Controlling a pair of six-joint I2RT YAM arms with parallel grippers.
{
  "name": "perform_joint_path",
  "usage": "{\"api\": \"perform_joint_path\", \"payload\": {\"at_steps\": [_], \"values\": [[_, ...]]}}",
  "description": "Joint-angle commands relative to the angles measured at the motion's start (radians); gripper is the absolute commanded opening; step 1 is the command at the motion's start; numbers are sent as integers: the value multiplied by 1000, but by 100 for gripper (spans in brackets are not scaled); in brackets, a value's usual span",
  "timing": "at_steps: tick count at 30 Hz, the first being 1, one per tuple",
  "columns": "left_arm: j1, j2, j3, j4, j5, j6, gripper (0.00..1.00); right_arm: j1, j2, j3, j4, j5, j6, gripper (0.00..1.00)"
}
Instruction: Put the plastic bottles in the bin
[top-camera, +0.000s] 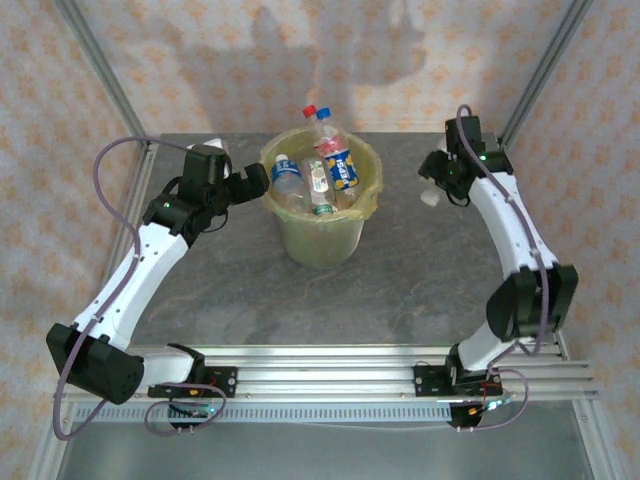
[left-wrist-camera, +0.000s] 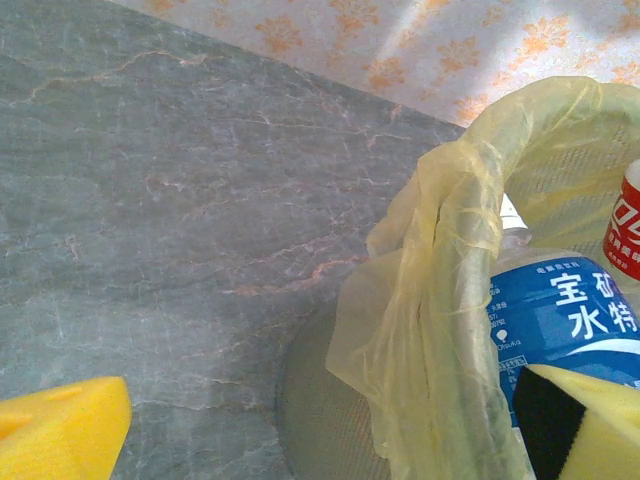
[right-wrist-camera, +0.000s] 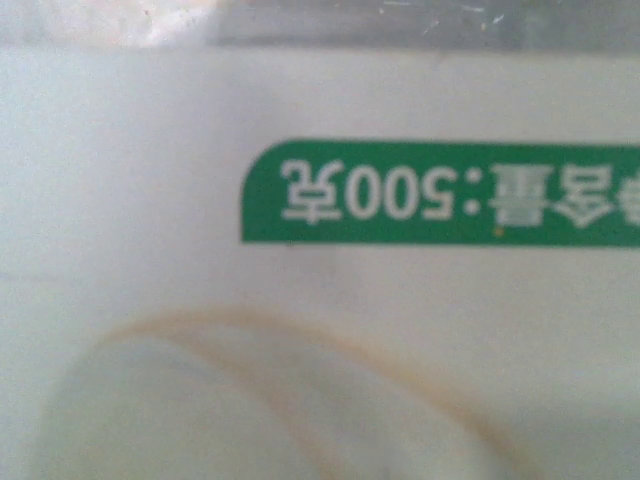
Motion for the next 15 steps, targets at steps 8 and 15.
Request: {"api": "perform_joint_path", "payload": {"at_steps": [8,15], "values": [[-6,-6,29,-21,-35,28,100,306,-40,350,-142,-43,-184,55],[-5,-9,27,-14,-28,19,100,484,135,633,-241,-21,-302,55]]}}
